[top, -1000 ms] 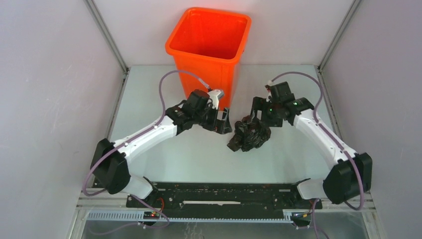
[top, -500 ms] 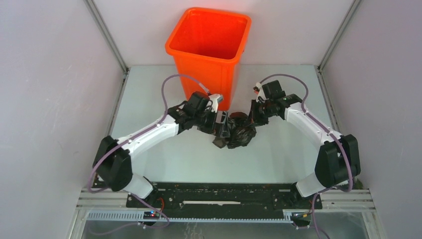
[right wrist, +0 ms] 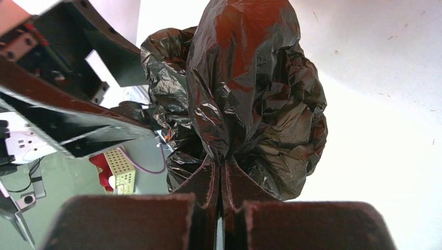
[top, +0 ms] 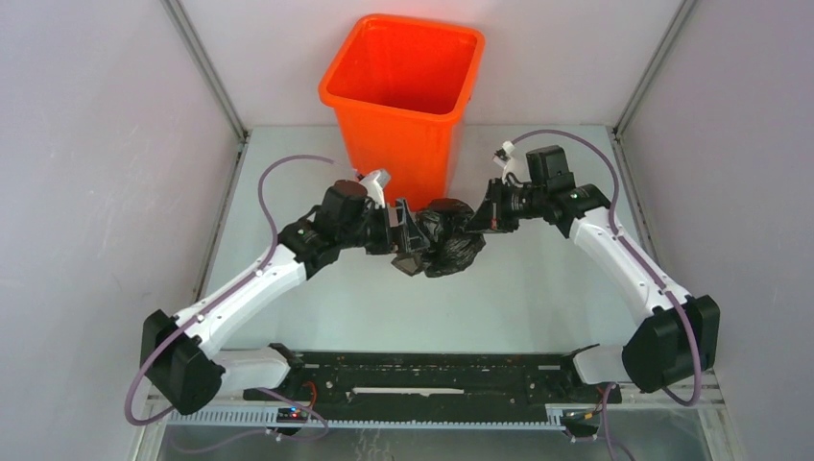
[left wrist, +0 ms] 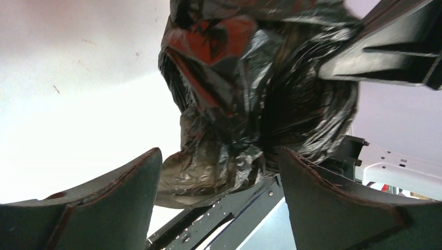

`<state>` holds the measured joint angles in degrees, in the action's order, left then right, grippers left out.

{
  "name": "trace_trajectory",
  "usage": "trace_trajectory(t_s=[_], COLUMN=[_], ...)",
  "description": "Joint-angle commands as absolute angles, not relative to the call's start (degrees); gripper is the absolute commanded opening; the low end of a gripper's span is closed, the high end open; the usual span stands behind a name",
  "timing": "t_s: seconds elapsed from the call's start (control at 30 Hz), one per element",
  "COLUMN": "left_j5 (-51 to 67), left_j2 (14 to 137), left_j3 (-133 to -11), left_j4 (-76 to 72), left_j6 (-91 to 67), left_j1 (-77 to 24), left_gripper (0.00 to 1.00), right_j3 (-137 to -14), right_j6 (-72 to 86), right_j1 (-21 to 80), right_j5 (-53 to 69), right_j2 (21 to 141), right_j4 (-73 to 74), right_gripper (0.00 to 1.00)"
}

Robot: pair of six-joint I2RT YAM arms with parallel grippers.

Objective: Put the trash bags into the trash bin

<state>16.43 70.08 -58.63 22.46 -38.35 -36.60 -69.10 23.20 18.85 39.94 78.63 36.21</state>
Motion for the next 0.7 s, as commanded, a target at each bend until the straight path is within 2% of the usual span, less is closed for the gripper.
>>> trace_trajectory(t_s=[0.0, 0.03, 0.1, 0.27, 0.33, 0.4, 0.5, 0.53, 0.6, 0.67], left_j5=[12.1, 12.1, 12.1, 12.7, 11.6, 10.1, 8.5, 7.9, 6.6, 5.5], left_j2=[68.1, 68.1, 68.1, 67.3, 66.2, 64.7, 62.6, 62.0, 61.0, 60.7], left_j3=[-56.0, -56.0, -56.2, -57.1, -57.6, -58.6, -60.8, -61.8, -64.1, -67.7], left_j4=[26.5, 26.9, 27.2, 29.1, 31.1, 33.2, 36.7, 37.9, 40.3, 42.6], left_j6=[-40.7, -40.9, -41.1, -42.1, -41.8, -41.1, -40.1, -39.7, -39.0, -37.8], left_j1=[-39.3, -39.8, -40.6, -40.9, -40.9, -40.9, -40.8, -40.8, -40.9, -40.6], left_gripper=[0.86, 0.85, 0.77, 0.41, 0.30, 0.24, 0.20, 0.17, 0.02, 0.00], right_j3=[-71.1, -71.1, -71.0, -69.1, -68.0, -67.1, -66.5, -66.5, -66.4, -66.5], right_j6=[24.4, 24.4, 24.1, 24.2, 23.9, 22.8, 20.4, 19.4, 17.2, 15.5], right_j1=[18.8, 19.1, 19.5, 19.6, 19.5, 19.6, 19.9, 20.0, 20.8, 22.0], right_j5=[42.8, 42.7, 42.2, 38.9, 37.5, 35.8, 31.5, 30.4, 27.8, 24.5], right_j2=[76.5, 76.2, 75.8, 73.4, 72.6, 72.3, 72.6, 72.7, 72.5, 72.4], right_j4=[34.7, 34.8, 35.4, 36.3, 36.4, 37.0, 39.8, 40.6, 41.8, 42.7], right_gripper=[0.00, 0.00, 0.00, 0.00, 0.00, 0.00, 0.00, 0.00, 0.00, 0.04])
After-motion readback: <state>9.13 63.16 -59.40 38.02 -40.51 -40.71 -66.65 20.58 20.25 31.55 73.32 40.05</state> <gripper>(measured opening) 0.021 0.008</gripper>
